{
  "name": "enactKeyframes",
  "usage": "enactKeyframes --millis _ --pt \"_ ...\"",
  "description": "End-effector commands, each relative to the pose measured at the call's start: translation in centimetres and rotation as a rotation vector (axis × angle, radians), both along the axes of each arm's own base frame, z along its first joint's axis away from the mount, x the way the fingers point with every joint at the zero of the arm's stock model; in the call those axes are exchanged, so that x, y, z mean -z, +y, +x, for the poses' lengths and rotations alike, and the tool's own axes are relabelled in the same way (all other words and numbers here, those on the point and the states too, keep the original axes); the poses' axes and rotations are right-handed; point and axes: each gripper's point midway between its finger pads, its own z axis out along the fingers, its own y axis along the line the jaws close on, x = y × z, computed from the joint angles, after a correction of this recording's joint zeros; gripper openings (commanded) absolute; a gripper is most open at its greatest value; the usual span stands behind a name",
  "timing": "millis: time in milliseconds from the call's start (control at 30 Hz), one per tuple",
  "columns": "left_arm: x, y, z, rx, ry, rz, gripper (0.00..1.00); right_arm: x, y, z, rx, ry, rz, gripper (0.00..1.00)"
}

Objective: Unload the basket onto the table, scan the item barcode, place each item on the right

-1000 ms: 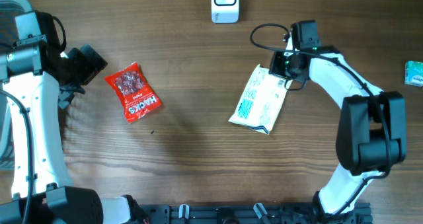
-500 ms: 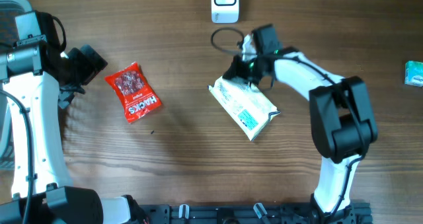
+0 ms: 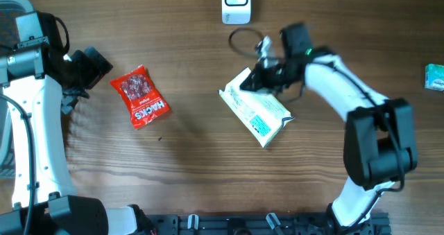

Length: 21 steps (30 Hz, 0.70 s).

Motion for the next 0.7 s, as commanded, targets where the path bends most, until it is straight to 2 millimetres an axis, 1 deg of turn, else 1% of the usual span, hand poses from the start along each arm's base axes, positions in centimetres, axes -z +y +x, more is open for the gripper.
enactKeyframes --millis 0,67,100,133,200,233,300,367,400,433,467,500,533,600,667 --pt "0.0 0.0 0.1 -0.006 -0.003 -0.009 1.0 3.1 1.3 -2.8 0.105 0.181 0.122 0.04" --pt "0.0 0.0 0.1 -0.006 -0.003 -0.009 1.0 4.2 0.9 -2.8 0.151 0.168 0.146 0.04" --pt "0.0 0.0 0.1 -0.006 -0.003 -0.009 1.0 4.8 0.5 -2.7 0.176 0.161 0.131 0.04" --pt "0.0 0.0 0.1 -0.006 -0.003 -0.009 1.0 6.0 -0.4 -2.6 0.244 0.192 0.075 0.04" --pt "0.0 0.0 0.1 -0.006 -0.003 -0.009 1.0 7.8 -1.9 -2.6 0.322 0.222 -0.027 0.04" --pt "0.0 0.0 0.1 -0.006 -0.003 -0.009 1.0 8.3 -2.4 -2.7 0.341 0.231 -0.061 0.04" --pt "0.0 0.0 0.1 -0.006 -0.003 -0.009 1.0 8.7 -2.8 -2.9 0.354 0.241 -0.087 0.04" --pt "0.0 0.0 0.1 -0.006 -0.003 -0.009 1.0 8.3 -2.5 -2.5 0.331 0.213 -0.06 0.04" --pt "0.0 0.0 0.1 -0.006 -0.003 -0.009 1.0 7.3 -1.8 -2.4 0.263 0.16 -0.005 0.04" --pt "0.0 0.0 0.1 -0.006 -0.003 -0.009 1.0 5.4 -0.9 -2.4 0.174 0.112 0.088 0.04" --pt "0.0 0.0 0.1 -0.006 -0.003 -0.009 1.0 4.2 -0.7 -2.2 0.15 0.108 0.135 0.04" --pt "0.0 0.0 0.1 -0.006 -0.003 -0.009 1.0 2.6 -0.6 -2.0 0.132 0.104 0.19 0.04" --pt "0.0 0.0 0.1 -0.006 -0.003 -0.009 1.0 0.4 -0.6 -1.8 0.104 0.086 0.262 0.04" --pt "0.0 0.0 0.1 -0.006 -0.003 -0.009 1.0 -3.4 -1.3 -1.6 0.074 0.057 0.369 0.04" --pt "0.0 0.0 0.1 -0.006 -0.003 -0.009 1.0 -6.1 -2.7 -1.5 0.085 0.041 0.425 0.04"
